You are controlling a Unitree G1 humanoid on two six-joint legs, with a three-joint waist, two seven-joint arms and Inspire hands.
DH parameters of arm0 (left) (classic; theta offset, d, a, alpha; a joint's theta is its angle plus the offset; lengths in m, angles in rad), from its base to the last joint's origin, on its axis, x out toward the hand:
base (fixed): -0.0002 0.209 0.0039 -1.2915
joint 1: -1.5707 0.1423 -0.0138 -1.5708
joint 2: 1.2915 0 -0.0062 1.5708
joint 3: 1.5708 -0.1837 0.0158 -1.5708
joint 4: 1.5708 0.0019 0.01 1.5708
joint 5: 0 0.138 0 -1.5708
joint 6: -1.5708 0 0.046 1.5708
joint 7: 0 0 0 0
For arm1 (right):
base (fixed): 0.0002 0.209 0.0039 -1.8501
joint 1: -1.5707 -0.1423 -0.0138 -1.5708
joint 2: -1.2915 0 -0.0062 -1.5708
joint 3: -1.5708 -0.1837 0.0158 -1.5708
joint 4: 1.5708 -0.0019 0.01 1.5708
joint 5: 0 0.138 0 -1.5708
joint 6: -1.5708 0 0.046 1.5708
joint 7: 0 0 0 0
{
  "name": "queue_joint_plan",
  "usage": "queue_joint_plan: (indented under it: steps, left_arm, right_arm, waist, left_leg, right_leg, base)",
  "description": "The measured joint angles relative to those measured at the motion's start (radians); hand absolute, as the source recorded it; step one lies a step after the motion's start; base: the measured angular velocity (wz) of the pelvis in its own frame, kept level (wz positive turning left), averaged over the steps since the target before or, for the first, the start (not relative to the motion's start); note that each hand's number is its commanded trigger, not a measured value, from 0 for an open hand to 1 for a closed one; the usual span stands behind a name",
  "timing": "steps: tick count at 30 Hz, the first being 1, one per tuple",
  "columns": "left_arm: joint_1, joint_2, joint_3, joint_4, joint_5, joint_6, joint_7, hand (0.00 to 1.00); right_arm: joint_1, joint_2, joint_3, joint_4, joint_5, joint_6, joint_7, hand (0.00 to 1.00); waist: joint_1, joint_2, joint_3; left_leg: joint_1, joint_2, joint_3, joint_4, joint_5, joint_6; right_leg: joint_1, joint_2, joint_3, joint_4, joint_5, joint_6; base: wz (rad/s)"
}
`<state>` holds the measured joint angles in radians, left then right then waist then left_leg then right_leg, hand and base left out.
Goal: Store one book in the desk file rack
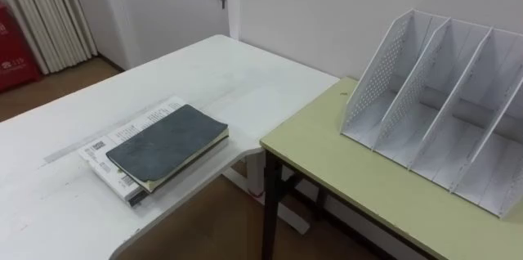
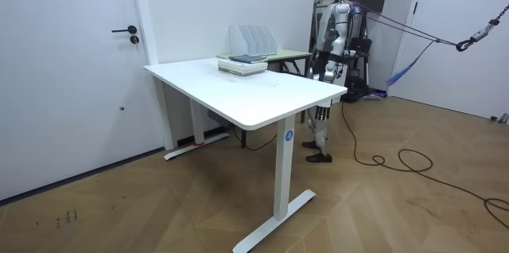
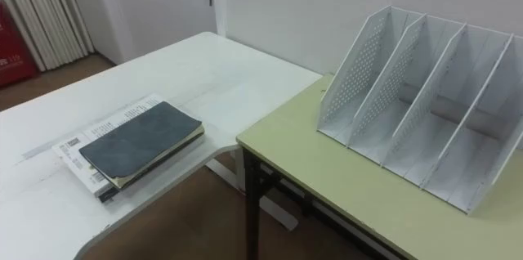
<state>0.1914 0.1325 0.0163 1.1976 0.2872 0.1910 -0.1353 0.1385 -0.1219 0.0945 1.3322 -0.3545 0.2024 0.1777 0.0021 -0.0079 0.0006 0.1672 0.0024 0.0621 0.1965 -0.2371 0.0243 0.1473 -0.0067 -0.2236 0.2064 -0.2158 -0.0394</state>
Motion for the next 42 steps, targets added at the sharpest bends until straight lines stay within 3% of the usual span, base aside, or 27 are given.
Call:
queue_joint_plan:
  steps: [15,25,29,31,33,35,38,42]
  left_arm:
    - [0.003,-0.002,0.001,-0.002,-0.001,0.004,0.059,0.0]
    - [0.001,-0.001,0.002,-0.041,0.03,-0.032,0.136,0.0]
    - [0.021,-0.001,0.002,-0.113,0.082,-0.033,0.172,0.0]
    - [0.023,0.001,0.008,-0.204,0.145,-0.036,0.204,0.0]
    - [0.017,0.001,0.011,-0.289,0.187,-0.064,0.238,0.0]
    - [-0.007,0.002,0.002,-0.325,0.189,-0.123,0.289,0.0]
    - [-0.014,0.0,-0.031,-0.384,0.235,-0.147,0.315,0.0]
    - [-0.013,0.001,-0.102,-0.535,0.347,-0.174,0.347,0.0]
  right_arm:
    - [-0.003,-0.001,0.0,-0.014,0.028,-0.005,-0.015,0.0]
    - [-0.007,-0.003,0.0,-0.012,0.067,-0.03,-0.015,0.0]
    - [-0.006,-0.005,-0.001,-0.017,0.073,-0.041,-0.016,0.0]
    - [-0.005,-0.008,-0.001,-0.03,0.072,-0.056,-0.027,0.0]
    - [-0.009,-0.011,-0.001,-0.031,0.069,-0.073,-0.039,0.0]
    - [-0.017,-0.016,-0.001,-0.032,0.064,-0.093,-0.055,0.0]
    - [-0.028,-0.021,0.001,-0.021,0.043,-0.124,-0.069,0.0]
    - [-0.035,-0.034,0.001,-0.022,0.032,-0.131,-0.068,0.0]
  waist:
    - [0.0,0.001,-0.0005]
    - [-0.005,0.002,0.0002]
    - [-0.016,0.001,0.0011]
    - [-0.026,-0.001,0.002]
    - [-0.028,-0.002,0.0031]
    - [-0.035,-0.002,0.0032]
    - [-0.055,-0.004,0.0046]
    - [-0.054,-0.006,0.0057]
  left_leg:
    - [0.0,-0.001,0.001,-0.002,0.0,0.0]
    - [0.003,-0.001,-0.008,0.002,0.0,0.0]
    - [-0.002,-0.001,-0.009,0.0,0.0,0.0]
    - [-0.012,-0.002,-0.011,0.002,0.0,0.0]
    - [-0.02,-0.002,-0.01,0.002,0.001,0.0]
    - [-0.017,-0.003,-0.008,-0.002,0.001,0.0]
    - [-0.016,-0.011,-0.011,-0.01,0.003,0.001]
    - [-0.018,-0.016,-0.008,-0.009,0.004,0.002]
  right_leg:
    - [0.008,0.0,-0.002,-0.001,-0.001,0.0]
    - [0.008,0.0,-0.005,0.0,-0.002,0.0]
    - [0.003,0.0,-0.005,-0.001,-0.002,0.0]
    - [-0.007,-0.001,-0.008,0.002,-0.002,0.0]
    - [-0.009,-0.001,-0.007,0.004,-0.001,-0.001]
    - [-0.006,-0.001,-0.006,0.0,0.0,-0.001]
    - [-0.005,0.0,-0.004,-0.003,0.001,0.001]
    - [-0.01,-0.003,0.007,-0.004,0.0,0.003]
  base:
    - [0.0]
    - [0.01]
    - [0.0]
    - [0.02]
    - [0.0]
    - [0.0]
    - [0.0]
    - [-0.01]
